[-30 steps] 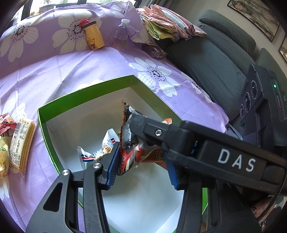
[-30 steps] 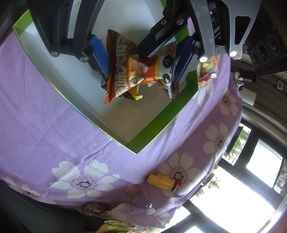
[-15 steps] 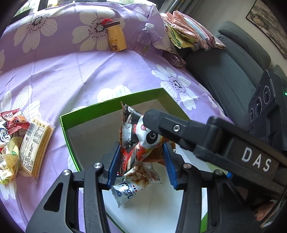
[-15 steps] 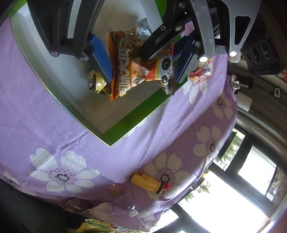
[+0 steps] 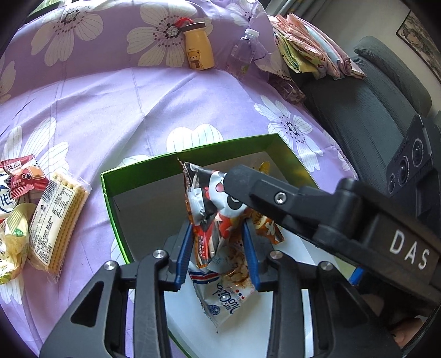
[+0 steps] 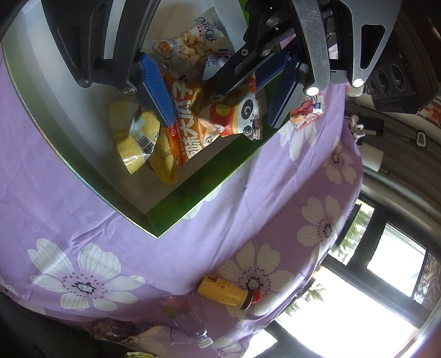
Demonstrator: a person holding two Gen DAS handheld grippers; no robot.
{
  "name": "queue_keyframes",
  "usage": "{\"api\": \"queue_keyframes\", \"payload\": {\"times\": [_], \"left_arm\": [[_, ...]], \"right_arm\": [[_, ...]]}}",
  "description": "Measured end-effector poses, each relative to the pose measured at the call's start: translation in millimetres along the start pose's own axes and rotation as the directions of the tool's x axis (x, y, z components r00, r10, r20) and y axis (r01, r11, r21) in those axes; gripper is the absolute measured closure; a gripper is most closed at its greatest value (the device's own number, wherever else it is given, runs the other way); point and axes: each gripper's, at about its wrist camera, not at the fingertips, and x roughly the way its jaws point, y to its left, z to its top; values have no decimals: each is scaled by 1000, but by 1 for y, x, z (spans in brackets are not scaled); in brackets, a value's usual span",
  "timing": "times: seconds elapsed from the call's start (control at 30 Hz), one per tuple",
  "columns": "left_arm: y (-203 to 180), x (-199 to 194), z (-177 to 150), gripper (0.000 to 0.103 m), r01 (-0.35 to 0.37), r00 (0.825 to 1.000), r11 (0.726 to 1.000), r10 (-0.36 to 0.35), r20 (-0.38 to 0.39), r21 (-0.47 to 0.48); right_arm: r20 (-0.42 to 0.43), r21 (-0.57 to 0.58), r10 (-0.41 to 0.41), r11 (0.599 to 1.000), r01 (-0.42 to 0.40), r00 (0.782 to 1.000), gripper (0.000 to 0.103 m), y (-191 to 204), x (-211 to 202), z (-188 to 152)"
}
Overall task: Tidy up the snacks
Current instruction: 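Lower the panda-print bag into the green box and open the right tool, then move the right tool back to the white-and-green snack bag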
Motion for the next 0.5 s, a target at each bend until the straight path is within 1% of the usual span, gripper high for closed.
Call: {"api": "queue_keyframes", "payload": {"times": [0.07,0.1,0.17,0.23,0.3,0.4,0.5], "left_arm": [[-1,0,0,70,-4,1000,1000,4,1,3],[-1,1,0,67,-8,1000,1000,8,1,1],[-1,0,0,65,-6,1000,1000,6,-1,0],[0,-1,0,59,11,1000,1000,-11,-5,-10],[1,-5,-1,46,24,1000,999,-24,0,-22],[0,-16,-4,38,15,999,1000,-15,32,-16],[3,-27,-7,34,16,998,1000,-15,53,-15]], "right_arm": [[3,-2,-2,1000,2,1000,30,0,0,0],[5,-3,-5,1000,5,1000,30,0,0,0],[6,-1,-5,1000,5,1000,30,0,0,0],[8,2,-11,1000,11,1000,30,-1,-1,-1],[17,2,-38,999,38,999,30,0,-3,-1],[32,2,-68,998,68,997,30,-1,-6,-1],[42,-2,-64,998,64,997,30,1,-11,-2]]}}
